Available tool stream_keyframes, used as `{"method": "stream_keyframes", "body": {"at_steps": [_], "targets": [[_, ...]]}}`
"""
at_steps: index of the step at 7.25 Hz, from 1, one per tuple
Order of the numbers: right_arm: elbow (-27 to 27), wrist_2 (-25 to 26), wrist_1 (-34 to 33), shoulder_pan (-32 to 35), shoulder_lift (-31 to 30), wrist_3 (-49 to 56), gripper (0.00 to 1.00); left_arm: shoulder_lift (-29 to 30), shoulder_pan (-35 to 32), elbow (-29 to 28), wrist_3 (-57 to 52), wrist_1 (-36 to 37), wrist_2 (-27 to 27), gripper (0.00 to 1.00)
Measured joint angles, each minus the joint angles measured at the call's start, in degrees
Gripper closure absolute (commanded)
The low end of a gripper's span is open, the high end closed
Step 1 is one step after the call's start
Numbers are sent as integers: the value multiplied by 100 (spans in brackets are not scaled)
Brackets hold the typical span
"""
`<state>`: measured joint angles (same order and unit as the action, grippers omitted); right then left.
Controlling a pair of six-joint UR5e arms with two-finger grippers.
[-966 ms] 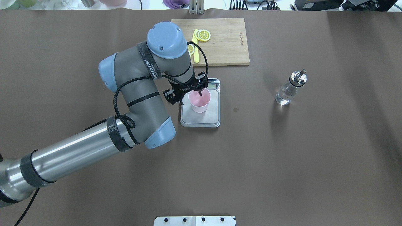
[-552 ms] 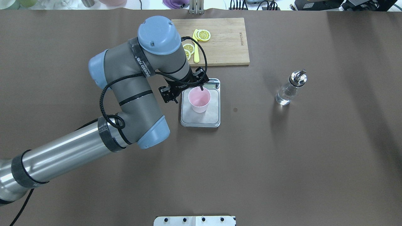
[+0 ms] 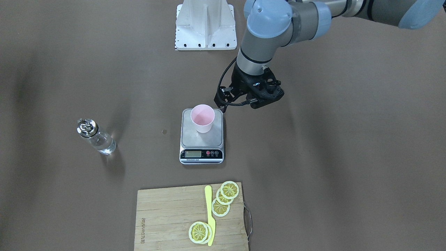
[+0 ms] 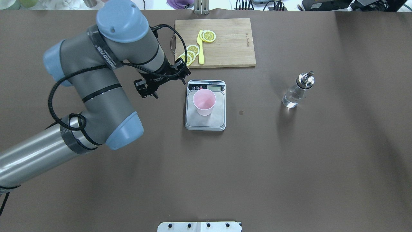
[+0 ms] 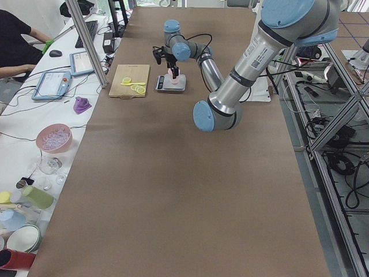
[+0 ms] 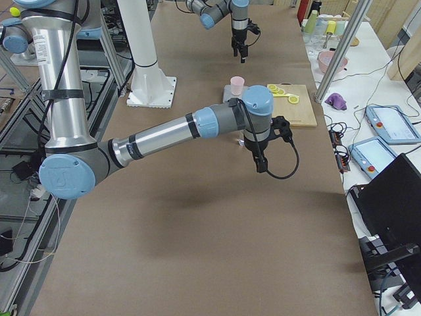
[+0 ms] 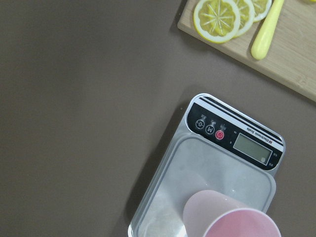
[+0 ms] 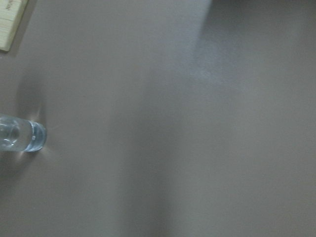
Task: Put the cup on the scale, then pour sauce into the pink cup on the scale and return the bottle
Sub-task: 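Open the left gripper and withdraw it from the cup while the right arm reaches out, then lower the right gripper to the glass spout bottle and grasp it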
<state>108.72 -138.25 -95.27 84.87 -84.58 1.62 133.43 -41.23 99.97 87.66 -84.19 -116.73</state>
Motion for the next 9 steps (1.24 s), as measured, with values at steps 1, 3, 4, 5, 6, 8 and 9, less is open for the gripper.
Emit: {"method": "stream_keyframes", "body": {"at_steps": [1,3,4,5,6,8,9], "targets": [[284,-12,4,-220,29,-329,0,-169,-188,330,-421,431,-30,2],[817,331,10,-935,305,-1945,0,-632,-509,778,-1010,723,-49,2],[1045,757,9,-1481,391,-2563,0,-775,-635,881,-1188,755,-51,2],[1255,1217,10,-2004,425,-3033,1,-881,-713,948,-1276,764,-51,2],[1462,1639,26,-2474,422,-3566,1,-940,-762,980,-1312,765,-52,2],[1704,2543,298,-3365,360,-4559,1,-968,-806,988,-1332,758,-51,2],[1733,3045,571,-3767,247,-4950,1,-964,-815,980,-1334,756,-51,2]]}}
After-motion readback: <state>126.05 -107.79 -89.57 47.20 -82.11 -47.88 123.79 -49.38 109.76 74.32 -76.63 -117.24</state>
